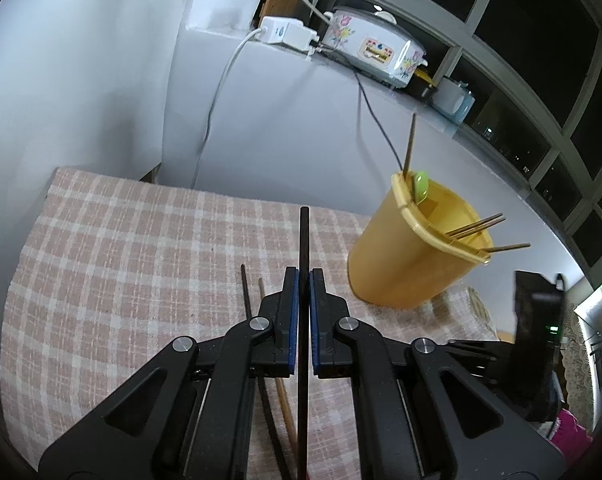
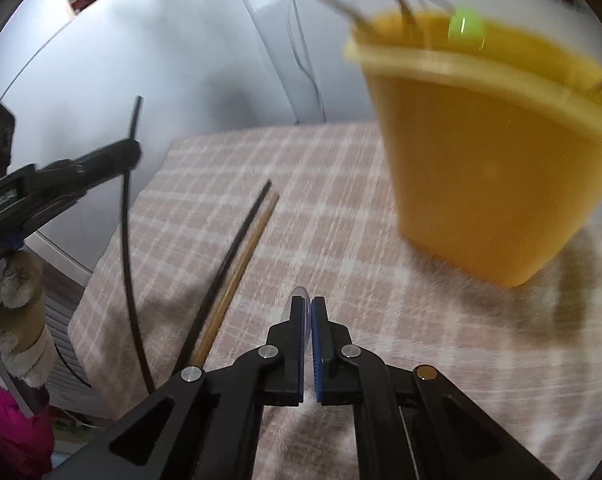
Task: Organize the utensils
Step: 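Lift the black chopstick and clear spoon off the tablecloth, then lower the black chopstick and clear spoon into the yellow bin and open both tools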
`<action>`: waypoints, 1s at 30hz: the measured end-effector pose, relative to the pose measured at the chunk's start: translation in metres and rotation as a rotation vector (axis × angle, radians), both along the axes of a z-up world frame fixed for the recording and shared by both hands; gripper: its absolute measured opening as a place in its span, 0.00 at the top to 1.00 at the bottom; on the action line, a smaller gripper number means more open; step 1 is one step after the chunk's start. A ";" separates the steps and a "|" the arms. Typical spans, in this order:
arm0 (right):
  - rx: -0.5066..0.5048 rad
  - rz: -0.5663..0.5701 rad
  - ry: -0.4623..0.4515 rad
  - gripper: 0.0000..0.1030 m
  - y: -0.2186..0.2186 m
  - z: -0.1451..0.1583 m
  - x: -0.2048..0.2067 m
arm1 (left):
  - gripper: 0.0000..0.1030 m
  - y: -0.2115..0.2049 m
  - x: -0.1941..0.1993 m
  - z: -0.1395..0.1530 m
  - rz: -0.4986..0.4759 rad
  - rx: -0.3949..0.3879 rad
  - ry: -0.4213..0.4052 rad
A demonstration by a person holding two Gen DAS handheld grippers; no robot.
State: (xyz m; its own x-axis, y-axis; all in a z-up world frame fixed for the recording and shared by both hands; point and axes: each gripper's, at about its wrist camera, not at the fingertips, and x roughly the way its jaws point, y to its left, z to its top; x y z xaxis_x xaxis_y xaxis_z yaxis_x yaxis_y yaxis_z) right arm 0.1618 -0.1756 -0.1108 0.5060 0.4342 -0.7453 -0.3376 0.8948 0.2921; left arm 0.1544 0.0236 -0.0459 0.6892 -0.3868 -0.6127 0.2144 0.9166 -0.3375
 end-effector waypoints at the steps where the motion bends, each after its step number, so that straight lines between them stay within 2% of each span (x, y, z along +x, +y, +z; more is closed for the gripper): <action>1: -0.001 -0.006 -0.018 1.00 -0.002 0.007 -0.003 | 0.98 0.000 0.000 0.002 -0.001 -0.003 -0.005; 12: -0.047 -0.105 -0.272 1.00 -0.029 0.085 -0.029 | 0.98 -0.021 0.001 0.044 -0.035 -0.033 -0.104; 20: -0.002 -0.165 -0.365 1.00 -0.058 0.128 -0.030 | 0.98 -0.038 0.001 0.080 -0.073 -0.041 -0.179; 30: 0.032 -0.227 -0.427 1.00 -0.080 0.161 -0.012 | 0.98 -0.064 0.002 0.123 -0.117 -0.070 -0.259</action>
